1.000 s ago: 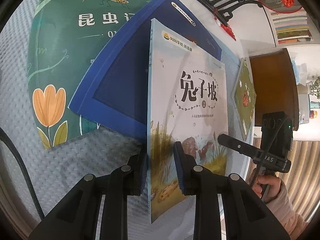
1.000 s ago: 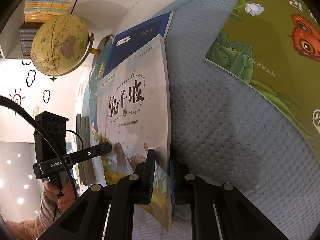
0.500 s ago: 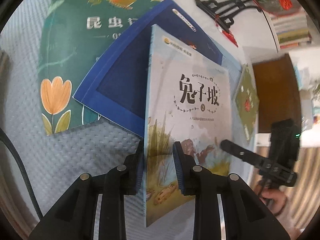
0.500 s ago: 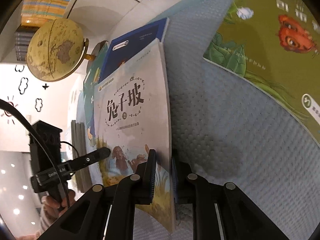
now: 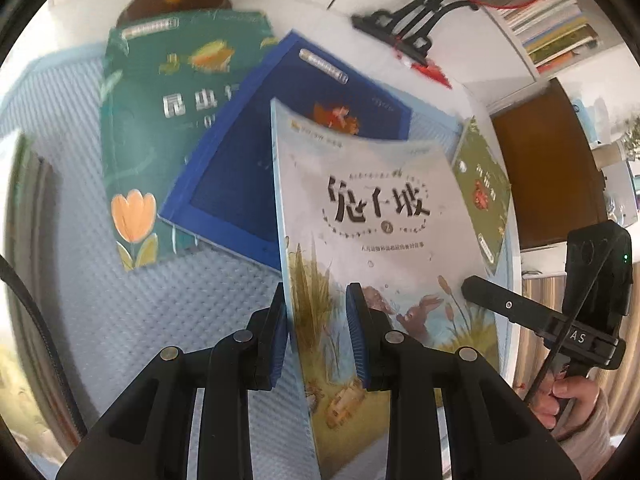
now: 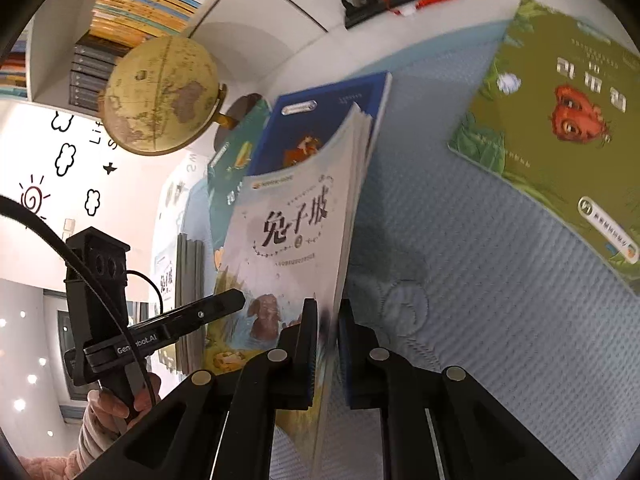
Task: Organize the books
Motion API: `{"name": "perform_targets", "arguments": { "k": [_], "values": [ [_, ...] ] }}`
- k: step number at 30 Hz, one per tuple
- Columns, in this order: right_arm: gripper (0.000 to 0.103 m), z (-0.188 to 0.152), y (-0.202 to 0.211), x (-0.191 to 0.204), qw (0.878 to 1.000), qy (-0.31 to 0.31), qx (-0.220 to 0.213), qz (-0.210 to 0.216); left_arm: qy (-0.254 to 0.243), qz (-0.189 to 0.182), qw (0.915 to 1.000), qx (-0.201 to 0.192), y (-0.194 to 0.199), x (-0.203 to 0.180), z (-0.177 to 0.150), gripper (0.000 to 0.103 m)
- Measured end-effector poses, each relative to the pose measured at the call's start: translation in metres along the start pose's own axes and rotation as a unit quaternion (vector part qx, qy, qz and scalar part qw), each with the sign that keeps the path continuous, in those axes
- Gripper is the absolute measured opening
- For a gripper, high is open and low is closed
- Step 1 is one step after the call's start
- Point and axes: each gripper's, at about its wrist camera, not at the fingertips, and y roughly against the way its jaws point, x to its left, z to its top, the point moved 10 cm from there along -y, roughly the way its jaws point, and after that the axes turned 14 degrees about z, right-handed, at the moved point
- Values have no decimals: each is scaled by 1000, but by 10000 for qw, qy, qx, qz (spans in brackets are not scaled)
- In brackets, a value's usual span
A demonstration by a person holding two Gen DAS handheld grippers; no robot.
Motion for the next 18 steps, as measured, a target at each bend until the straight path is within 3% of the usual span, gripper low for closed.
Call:
{"name": "perform_targets", "arguments": {
  "k": [18],
  "values": [
    [9,4,18,74,9962,812,-308,51,-330,-73,9978,-578,58,12,16,24]
  ]
}}
